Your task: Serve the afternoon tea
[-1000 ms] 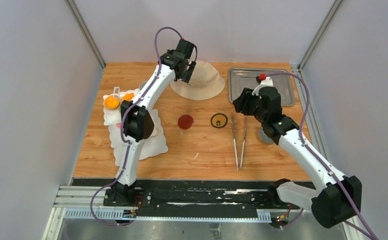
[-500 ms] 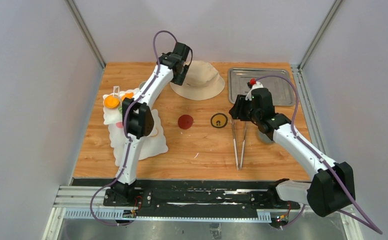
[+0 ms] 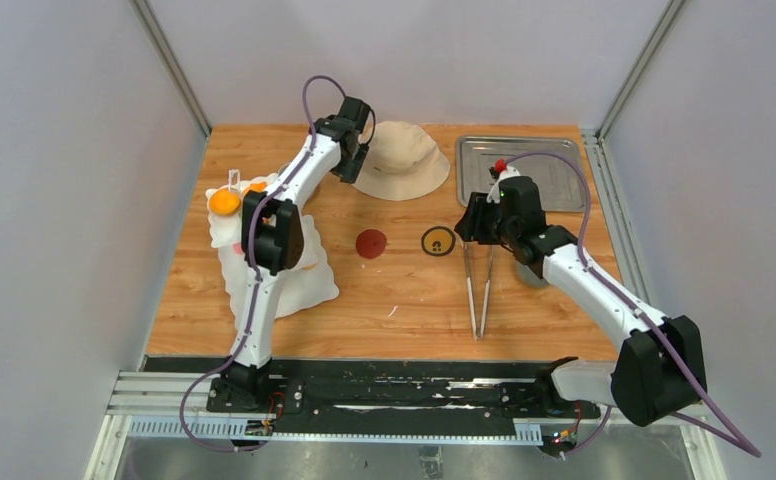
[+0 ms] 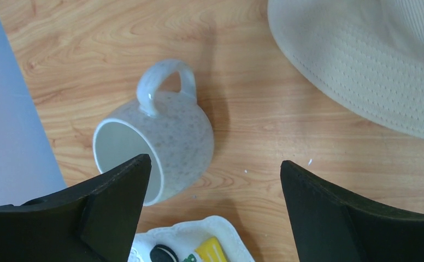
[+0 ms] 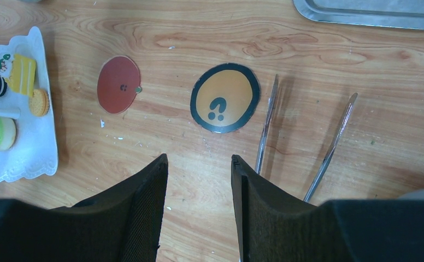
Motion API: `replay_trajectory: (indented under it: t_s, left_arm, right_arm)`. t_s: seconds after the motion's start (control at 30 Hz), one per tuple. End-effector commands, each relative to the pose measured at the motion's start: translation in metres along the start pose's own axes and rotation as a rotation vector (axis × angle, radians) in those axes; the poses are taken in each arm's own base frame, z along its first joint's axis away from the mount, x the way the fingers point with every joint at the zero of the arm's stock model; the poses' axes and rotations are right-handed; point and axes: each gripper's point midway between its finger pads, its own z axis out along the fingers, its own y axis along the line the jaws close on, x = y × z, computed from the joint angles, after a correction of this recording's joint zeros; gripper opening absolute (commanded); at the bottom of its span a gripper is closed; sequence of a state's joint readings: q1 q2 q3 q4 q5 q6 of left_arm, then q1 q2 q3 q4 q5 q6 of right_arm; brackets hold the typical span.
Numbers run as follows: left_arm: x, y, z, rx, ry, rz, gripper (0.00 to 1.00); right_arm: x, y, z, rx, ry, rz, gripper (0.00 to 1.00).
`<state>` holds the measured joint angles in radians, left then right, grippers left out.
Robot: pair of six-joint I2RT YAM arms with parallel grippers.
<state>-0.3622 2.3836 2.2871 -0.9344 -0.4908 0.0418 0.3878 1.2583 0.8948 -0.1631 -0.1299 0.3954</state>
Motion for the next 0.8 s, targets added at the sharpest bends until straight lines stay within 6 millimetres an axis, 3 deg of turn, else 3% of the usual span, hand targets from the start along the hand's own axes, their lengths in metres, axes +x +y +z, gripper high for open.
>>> replay_trajectory:
  t_s: [0.0, 0.27, 0.43, 0.63, 0.77]
  left_arm:
    - [-0.016, 0.004, -0.040, 0.030, -0.080, -0.037, 0.94]
    - [-0.027, 0.003, -0.114, 0.071, -0.192, -0.048, 0.99]
    - [-0.035, 0.000, -0.165, 0.121, -0.282, -0.042, 1.00]
    - [-0.037, -0.008, -0.241, 0.299, -0.412, -0.087, 1.00]
    - [-0.028, 0.009, -0.295, 0.383, -0.505, -0.152, 0.99]
  right_arm:
    - [-0.007, 0.001, -0.002, -0.011, -0.002, -0.005, 0.45]
    - [-0.010, 0.008, 0.001, -0.040, 0.004, 0.014, 0.47]
    - [-0.022, 0.020, 0.008, -0.073, -0.028, 0.049, 0.49]
    - [-0.043, 0.071, 0.041, -0.187, -0.038, 0.025, 0.48]
    - [-0.049, 0.118, 0.081, -0.268, 0.002, -0.020, 0.47]
